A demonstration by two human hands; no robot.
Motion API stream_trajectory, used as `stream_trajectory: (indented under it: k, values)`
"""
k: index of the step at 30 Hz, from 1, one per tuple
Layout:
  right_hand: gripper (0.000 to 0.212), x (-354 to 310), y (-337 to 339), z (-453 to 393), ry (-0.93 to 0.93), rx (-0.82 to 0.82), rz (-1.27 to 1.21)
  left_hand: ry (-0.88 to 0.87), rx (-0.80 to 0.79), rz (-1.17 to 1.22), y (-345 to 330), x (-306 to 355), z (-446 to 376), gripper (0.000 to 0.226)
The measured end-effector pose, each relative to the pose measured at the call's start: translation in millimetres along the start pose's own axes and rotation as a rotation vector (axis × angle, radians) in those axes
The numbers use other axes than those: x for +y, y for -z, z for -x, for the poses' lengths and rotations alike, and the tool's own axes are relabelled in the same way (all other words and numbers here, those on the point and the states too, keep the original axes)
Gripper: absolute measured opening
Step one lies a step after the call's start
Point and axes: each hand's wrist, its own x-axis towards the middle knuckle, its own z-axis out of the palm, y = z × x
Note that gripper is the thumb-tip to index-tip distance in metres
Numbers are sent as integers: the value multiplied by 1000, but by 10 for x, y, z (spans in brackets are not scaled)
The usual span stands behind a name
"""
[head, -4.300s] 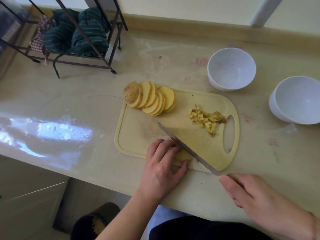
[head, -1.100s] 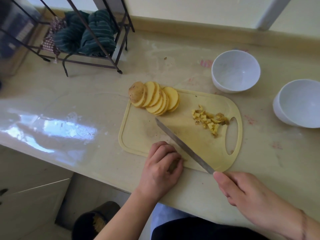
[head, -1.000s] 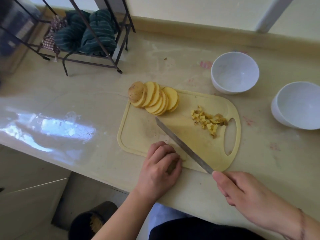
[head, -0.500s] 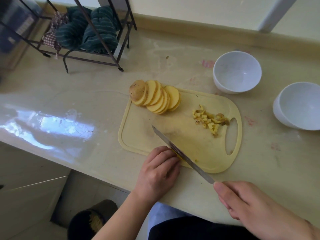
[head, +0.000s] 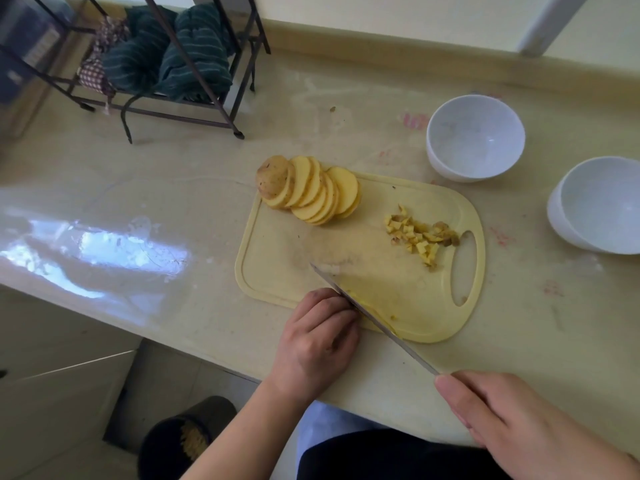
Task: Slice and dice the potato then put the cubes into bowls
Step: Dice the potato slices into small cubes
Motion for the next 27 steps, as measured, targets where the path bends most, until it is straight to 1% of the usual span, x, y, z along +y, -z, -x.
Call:
stream_trajectory:
  k: [2, 6, 9, 14, 17, 19, 22, 27]
  values:
    - [89, -58, -14, -52, 32, 9, 10, -1, 9, 2, 1, 2, -8, 6]
    - [70, -197, -65, -197, 106, 57, 32, -6, 17, -2, 2, 10, -15, 7]
    - [59, -252, -69, -262, 140, 55, 13, -7, 14, -2, 7, 6, -16, 7]
    - [71, -126, 30, -293, 135, 36, -8, 1, -17, -19, 0, -19, 11, 4]
    - [68, -42, 128, -285, 92, 30, -67, -1, -22, -32, -8, -22, 26, 1]
    - [67, -8, 166, -290, 86, 20, -81, -4, -23, -43, -16, -16, 21, 4]
    - [72, 3, 173, -295, 138, 34, -31, 3, -33, -72, -20, -13, 10, 7]
    - [73, 5, 236, -181, 248, 136, 146, 17, -60, -73, -20, -37, -138, 17]
